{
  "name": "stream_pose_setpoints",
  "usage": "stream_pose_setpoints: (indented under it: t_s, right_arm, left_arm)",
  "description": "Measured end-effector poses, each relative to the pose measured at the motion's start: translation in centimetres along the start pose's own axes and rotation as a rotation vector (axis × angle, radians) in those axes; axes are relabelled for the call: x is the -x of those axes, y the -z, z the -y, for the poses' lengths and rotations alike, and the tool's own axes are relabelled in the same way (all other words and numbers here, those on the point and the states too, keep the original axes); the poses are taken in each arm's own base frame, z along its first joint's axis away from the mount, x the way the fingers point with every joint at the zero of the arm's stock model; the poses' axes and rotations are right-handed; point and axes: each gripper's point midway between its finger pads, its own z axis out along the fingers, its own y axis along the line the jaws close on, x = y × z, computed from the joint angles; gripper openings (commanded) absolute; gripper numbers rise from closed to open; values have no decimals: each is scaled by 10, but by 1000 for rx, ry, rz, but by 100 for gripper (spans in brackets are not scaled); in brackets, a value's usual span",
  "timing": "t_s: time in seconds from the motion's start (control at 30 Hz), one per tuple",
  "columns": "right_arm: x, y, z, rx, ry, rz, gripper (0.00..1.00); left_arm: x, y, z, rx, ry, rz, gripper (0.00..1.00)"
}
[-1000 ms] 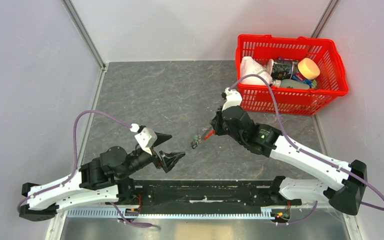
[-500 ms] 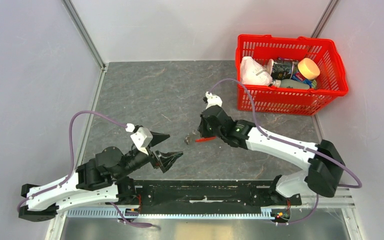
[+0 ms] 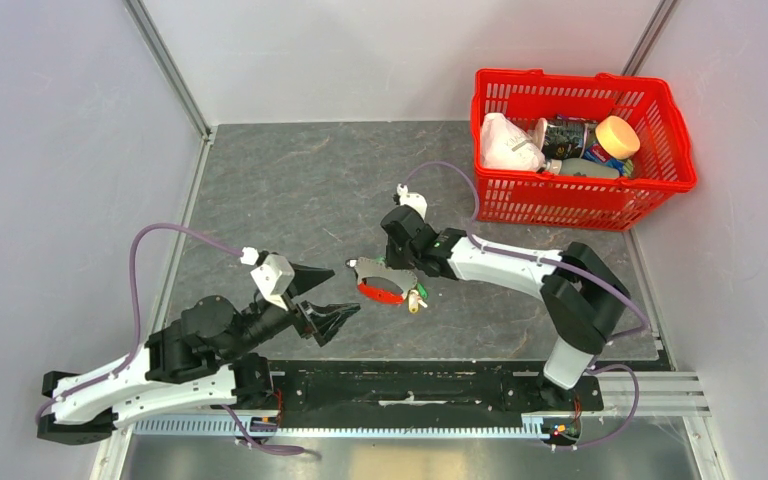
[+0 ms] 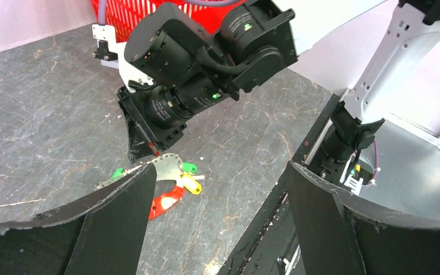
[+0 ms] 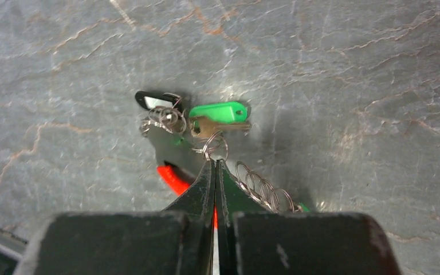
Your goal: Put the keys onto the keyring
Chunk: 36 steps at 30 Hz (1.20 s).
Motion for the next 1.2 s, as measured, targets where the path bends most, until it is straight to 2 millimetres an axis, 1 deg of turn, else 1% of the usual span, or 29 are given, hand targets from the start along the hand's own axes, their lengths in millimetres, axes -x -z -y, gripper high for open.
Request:
stream_pose_setpoints:
  t_s: [0.03, 0.1, 0.17, 0.27, 0.33, 0.4, 0.43, 0.5, 0.6, 0.7, 0.73, 0.77, 0.83, 0.9, 1.1, 1.2]
  right_arm:
    - [0, -5, 3, -10, -8, -3, 13]
    - [0, -15, 12, -35, -25, -8, 32]
    - [3, -22, 22, -61, -42, -6, 45]
    - [11, -24, 31, -83, -41, 14, 54]
    - [18, -22, 31, -84, -26, 30, 61]
    - [26, -16, 27, -74, -8, 43, 69]
    - [32, -9, 24, -65, 0, 53, 73]
    - [47, 9, 17, -39, 22, 85, 77]
    - [77, 48, 5, 18, 55, 161, 81]
    - [105, 92, -3, 76, 88, 245, 85]
    - [112, 108, -5, 92, 98, 273, 96]
    - [118, 120, -5, 102, 103, 295, 97]
    - [127, 142, -3, 112, 111, 330, 97]
    - [130, 160, 3, 101, 119, 350, 97]
    - [138, 202, 21, 63, 152, 393, 97]
    - [144, 229, 28, 71, 156, 444, 97]
  left_arm:
    - [1, 1, 0, 1, 4, 3, 89]
    - [2, 3, -2, 6, 8, 8, 89]
    - [1, 3, -4, 17, 9, 7, 89]
    - [-1, 4, -6, 26, 8, -1, 89]
    - [-1, 4, -6, 30, 8, -2, 89]
    - [-1, 3, -7, 36, 7, -2, 89]
    - [-2, 3, -8, 40, 6, -3, 90]
    - [-2, 3, -9, 50, 5, -4, 91]
    - [-2, 2, -10, 57, 2, -11, 91]
    - [1, 2, -11, 64, -1, -17, 91]
    - [2, 1, -11, 66, -1, -17, 91]
    - [5, 1, -11, 70, -1, -14, 91]
    - [10, 1, -11, 77, -2, -7, 91]
    - [14, 1, -11, 79, -5, -1, 92]
    - [34, 5, -13, 91, -10, 37, 92]
    - [47, 8, -13, 93, -11, 59, 92]
